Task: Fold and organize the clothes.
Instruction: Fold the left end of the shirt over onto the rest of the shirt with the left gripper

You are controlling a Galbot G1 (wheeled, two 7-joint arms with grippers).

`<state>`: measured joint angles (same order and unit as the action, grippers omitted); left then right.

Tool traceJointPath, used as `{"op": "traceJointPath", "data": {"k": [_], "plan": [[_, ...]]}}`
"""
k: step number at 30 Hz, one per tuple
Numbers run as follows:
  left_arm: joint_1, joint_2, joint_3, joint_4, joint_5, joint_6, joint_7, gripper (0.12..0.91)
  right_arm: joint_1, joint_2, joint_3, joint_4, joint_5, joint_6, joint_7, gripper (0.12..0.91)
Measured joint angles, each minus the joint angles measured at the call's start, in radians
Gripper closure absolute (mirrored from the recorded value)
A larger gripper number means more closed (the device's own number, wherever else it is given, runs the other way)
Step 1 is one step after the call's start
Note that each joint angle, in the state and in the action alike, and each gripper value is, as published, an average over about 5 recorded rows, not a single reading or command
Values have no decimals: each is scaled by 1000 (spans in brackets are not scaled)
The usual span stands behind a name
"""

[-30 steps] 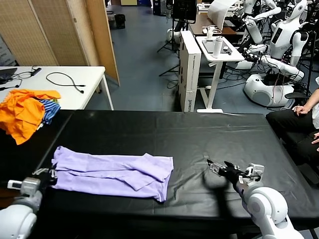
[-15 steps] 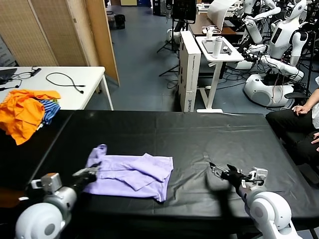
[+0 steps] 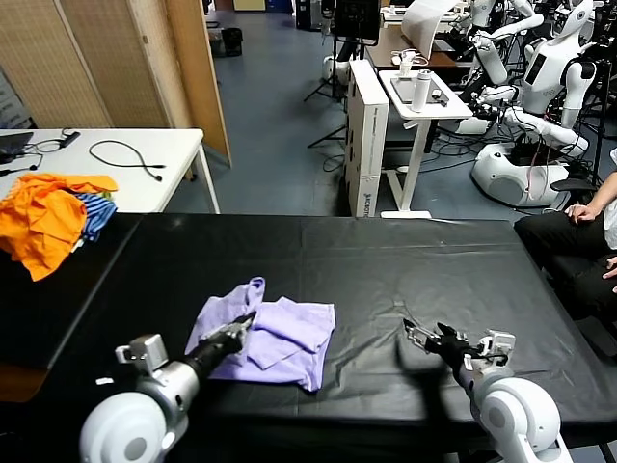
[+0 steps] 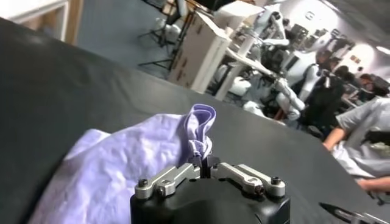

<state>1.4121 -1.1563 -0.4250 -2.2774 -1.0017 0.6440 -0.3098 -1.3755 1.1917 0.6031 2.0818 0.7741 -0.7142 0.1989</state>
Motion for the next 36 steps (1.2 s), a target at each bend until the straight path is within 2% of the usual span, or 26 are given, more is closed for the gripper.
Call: {"op": "traceJointPath", "data": {"k": [7, 28, 36], "plan": [[-19, -44, 52, 29, 32, -1, 10, 840, -11, -1, 4, 9, 0, 0, 0, 118], [-42, -117, 126, 80, 114, -5, 13, 840, -10, 3, -1, 10, -5, -3, 0, 118], [-57, -160, 158, 120, 168, -15, 31, 840, -14, -1, -11, 22, -10, -4, -3, 118]]}}
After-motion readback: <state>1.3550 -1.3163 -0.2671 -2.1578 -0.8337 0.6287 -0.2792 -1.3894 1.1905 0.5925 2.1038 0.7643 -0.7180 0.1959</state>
